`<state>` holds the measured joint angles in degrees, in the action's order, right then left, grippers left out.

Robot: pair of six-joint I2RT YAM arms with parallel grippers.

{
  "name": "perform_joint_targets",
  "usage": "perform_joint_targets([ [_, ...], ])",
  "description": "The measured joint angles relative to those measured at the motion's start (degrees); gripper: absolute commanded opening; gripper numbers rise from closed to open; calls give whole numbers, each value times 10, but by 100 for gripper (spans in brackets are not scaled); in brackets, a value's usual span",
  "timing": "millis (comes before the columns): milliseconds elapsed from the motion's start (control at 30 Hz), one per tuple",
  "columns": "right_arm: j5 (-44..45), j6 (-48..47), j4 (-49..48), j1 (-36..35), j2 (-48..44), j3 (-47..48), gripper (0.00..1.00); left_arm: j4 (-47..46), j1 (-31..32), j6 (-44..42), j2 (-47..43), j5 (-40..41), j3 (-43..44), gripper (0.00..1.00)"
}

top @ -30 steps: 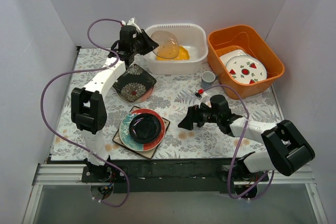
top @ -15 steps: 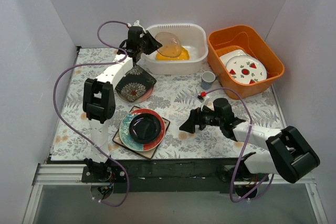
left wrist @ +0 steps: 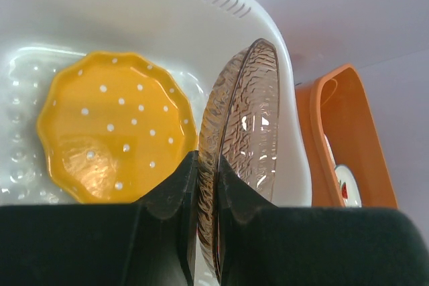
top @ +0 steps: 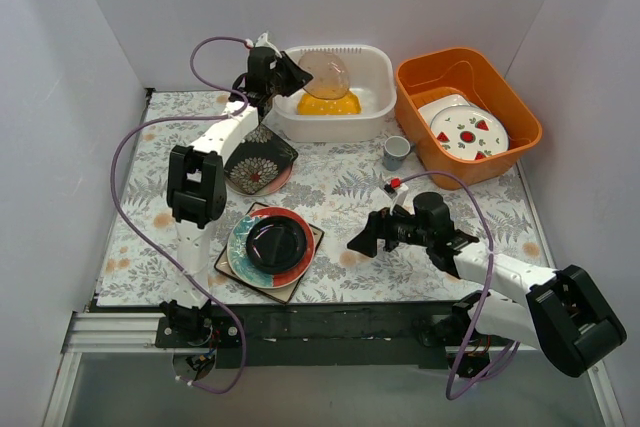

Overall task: Place the plates into the plastic bin on the countertop
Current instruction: Place the plate in the plastic bin.

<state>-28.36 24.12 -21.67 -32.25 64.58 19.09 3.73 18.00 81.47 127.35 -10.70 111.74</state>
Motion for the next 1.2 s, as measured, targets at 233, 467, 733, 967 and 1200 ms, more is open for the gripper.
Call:
perform_joint_targets([
  [233, 13, 1, 17, 0, -11, -10, 98, -11, 1, -31, 56, 16, 58, 0],
  [467, 14, 3, 18, 0, -7, -10, 98, -1, 4, -70, 98, 28, 78, 8],
  [733, 7, 8, -9, 0, 21, -10, 98, 19, 11, -94, 109, 28, 80, 30],
  [967, -7, 13, -32, 0, 46, -10, 98, 23, 21, -115, 109, 30, 84, 52],
  [1200, -20, 14, -46, 0, 54, -10, 98, 33, 28, -138, 102, 59, 75, 75],
])
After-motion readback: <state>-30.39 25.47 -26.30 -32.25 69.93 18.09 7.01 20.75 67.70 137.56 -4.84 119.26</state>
